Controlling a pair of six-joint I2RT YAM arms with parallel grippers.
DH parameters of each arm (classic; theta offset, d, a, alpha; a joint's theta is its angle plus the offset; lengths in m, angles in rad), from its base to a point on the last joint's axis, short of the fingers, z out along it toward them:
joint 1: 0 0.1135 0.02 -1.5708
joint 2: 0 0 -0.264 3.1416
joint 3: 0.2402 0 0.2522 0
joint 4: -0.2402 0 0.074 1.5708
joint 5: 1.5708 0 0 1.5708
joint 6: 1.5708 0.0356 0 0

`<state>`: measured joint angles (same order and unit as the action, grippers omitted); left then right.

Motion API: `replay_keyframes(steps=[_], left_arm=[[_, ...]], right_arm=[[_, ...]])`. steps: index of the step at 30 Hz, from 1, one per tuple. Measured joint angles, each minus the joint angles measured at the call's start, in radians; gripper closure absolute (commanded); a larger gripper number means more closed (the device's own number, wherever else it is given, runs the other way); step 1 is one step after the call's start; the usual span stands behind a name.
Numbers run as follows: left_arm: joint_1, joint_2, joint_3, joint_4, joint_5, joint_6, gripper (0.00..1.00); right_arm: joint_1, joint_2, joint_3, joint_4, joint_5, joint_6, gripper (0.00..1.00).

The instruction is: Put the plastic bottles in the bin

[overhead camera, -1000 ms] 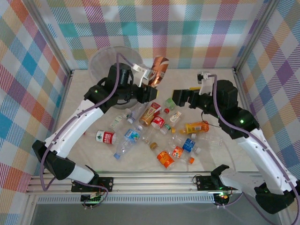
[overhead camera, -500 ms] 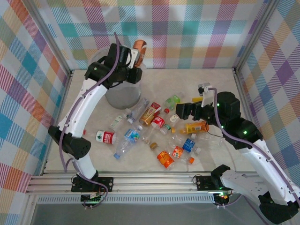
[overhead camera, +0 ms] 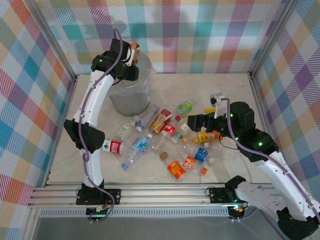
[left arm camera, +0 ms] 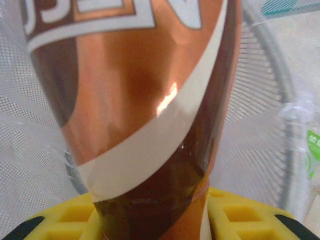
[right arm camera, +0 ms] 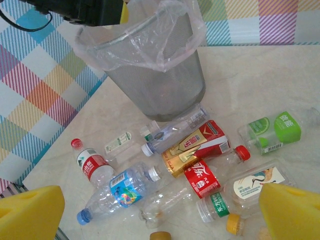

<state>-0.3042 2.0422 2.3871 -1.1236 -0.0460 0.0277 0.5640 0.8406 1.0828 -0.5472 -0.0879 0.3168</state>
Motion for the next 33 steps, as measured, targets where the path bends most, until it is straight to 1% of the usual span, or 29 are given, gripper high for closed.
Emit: replay_keyframes(steps=[7,13,20,26,33], left_arm=[[0.029,0.064,0.000,0.000,0.024,0.000,0.62],[0.039,0.092,0.000,0.000,0.038,-0.001,0.58],[0.051,0.097,-0.002,0.001,0.058,-0.004,0.53],[0.057,0.097,-0.018,0.006,0.074,-0.008,0.51],[0.058,0.097,-0.021,0.023,0.091,-0.013,0.46]], right_arm=[[0.000,0.010,-0.003,0.000,0.000,0.000,0.00],[0.000,0.034,-0.003,0.000,0.000,0.000,0.00],[0.000,0.047,-0.003,0.000,0.005,0.003,0.00],[0.000,0.047,-0.003,0.000,0.023,0.009,0.00],[0.000,0.047,-0.017,0.000,0.058,0.018,0.00]])
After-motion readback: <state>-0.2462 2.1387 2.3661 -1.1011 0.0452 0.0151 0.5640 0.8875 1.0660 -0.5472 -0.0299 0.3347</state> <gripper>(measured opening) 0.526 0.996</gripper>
